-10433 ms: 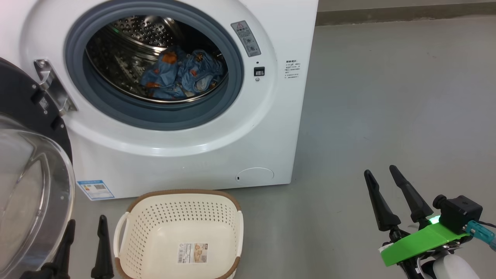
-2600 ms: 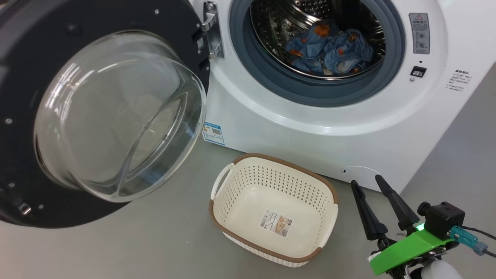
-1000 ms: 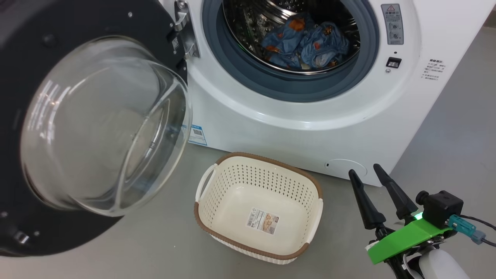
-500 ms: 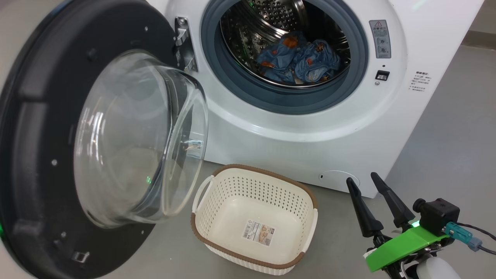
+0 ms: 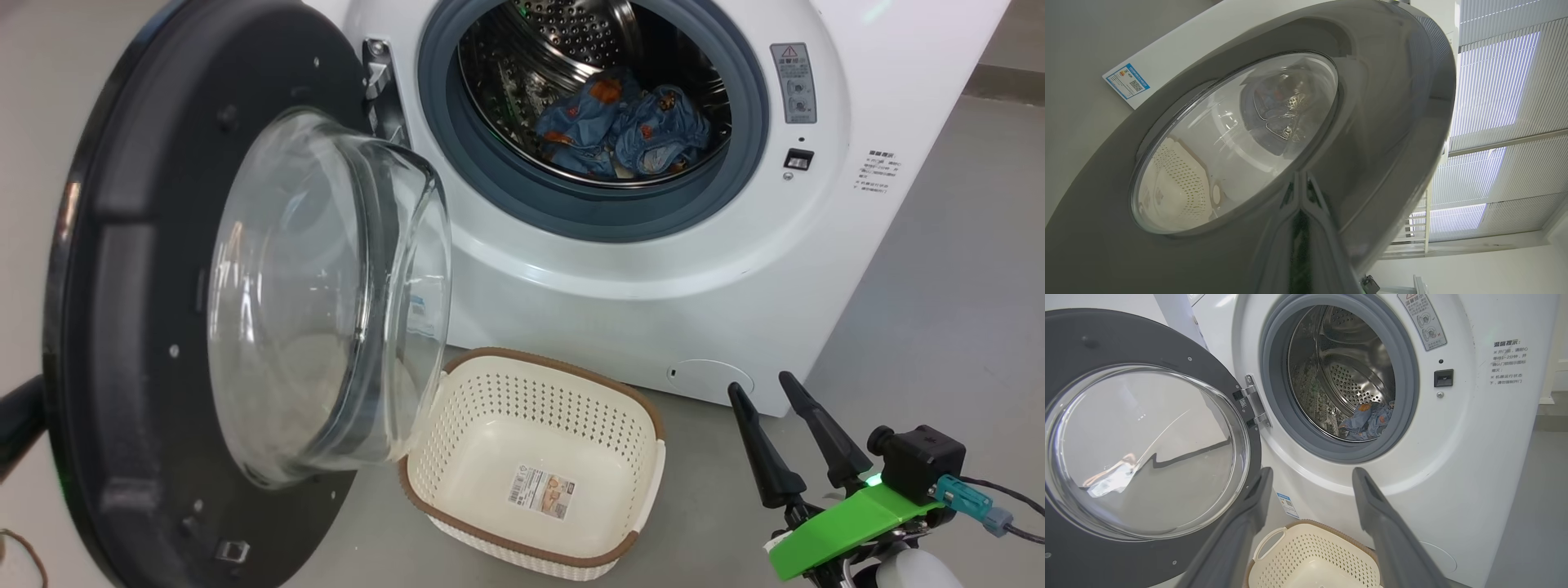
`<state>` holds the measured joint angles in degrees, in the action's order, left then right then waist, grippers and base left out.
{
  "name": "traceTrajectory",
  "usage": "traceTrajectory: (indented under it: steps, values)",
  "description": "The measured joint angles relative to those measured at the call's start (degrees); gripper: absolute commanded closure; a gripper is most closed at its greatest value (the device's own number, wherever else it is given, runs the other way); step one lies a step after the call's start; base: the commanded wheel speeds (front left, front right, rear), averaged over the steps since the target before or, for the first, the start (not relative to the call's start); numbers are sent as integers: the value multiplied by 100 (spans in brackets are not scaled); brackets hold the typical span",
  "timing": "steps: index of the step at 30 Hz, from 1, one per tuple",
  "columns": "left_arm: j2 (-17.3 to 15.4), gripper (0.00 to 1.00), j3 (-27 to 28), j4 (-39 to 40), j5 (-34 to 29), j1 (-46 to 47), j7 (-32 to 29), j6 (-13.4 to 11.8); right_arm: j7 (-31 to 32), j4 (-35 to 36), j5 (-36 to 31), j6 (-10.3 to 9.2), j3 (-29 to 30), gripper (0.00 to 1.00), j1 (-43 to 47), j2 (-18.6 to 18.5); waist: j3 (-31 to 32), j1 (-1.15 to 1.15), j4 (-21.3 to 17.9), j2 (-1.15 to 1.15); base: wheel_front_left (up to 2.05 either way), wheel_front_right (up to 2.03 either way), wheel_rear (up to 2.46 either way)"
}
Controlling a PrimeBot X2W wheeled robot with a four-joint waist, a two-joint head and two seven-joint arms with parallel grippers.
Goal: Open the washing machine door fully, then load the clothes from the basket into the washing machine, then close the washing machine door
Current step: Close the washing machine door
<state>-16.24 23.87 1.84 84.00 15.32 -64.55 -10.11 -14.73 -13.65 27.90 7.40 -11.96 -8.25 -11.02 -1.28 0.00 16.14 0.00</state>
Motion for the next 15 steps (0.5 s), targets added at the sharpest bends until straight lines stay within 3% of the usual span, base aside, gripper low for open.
traceTrajectory:
  steps: [15]
  values:
    - [305,100,-348,614,30,-176,-99,-100,1,-1,1,0,8,0,1,5,-21,0,-65,0,0,0,0]
